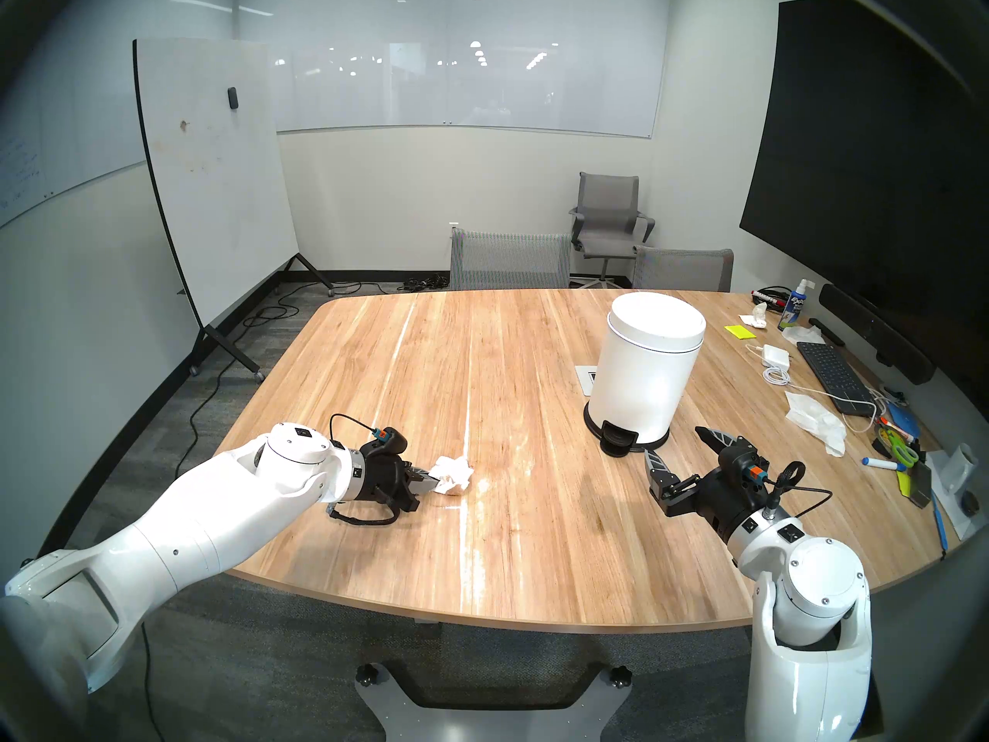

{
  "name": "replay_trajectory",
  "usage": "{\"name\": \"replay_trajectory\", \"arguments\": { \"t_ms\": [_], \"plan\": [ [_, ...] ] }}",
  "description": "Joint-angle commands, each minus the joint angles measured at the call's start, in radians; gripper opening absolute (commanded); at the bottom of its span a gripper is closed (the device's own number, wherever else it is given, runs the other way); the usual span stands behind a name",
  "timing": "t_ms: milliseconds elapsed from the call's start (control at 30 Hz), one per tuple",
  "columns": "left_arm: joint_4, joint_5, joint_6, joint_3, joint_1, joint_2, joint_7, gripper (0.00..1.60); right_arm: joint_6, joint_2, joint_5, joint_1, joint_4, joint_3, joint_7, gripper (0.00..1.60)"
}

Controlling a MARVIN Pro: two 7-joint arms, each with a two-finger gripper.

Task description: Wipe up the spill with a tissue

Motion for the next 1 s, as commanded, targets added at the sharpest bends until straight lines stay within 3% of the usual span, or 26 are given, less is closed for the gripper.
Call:
{"name": "replay_trajectory", "arguments": {
  "t_ms": [0,433,767,967],
  "plan": [
    [-0.054,-0.009,0.023,-0.002,0.005,-0.029,0.039,0.0,-0.002,0.0,0.001,0.003,-0.023,-0.002,0.0,1.6],
    [-0.039,-0.018,0.054,0.0,-0.026,-0.121,0.093,0.0,-0.002,0.0,0.001,0.004,-0.022,-0.002,0.0,1.6],
    [-0.112,-0.06,0.091,-0.029,-0.019,-0.097,0.101,0.0,-0.002,0.0,0.001,0.003,-0.022,-0.002,0.0,1.6],
    [-0.151,-0.091,0.112,-0.066,-0.024,-0.053,0.086,0.0,-0.002,0.0,0.001,0.004,-0.022,-0.002,0.0,1.6]
  ]
}}
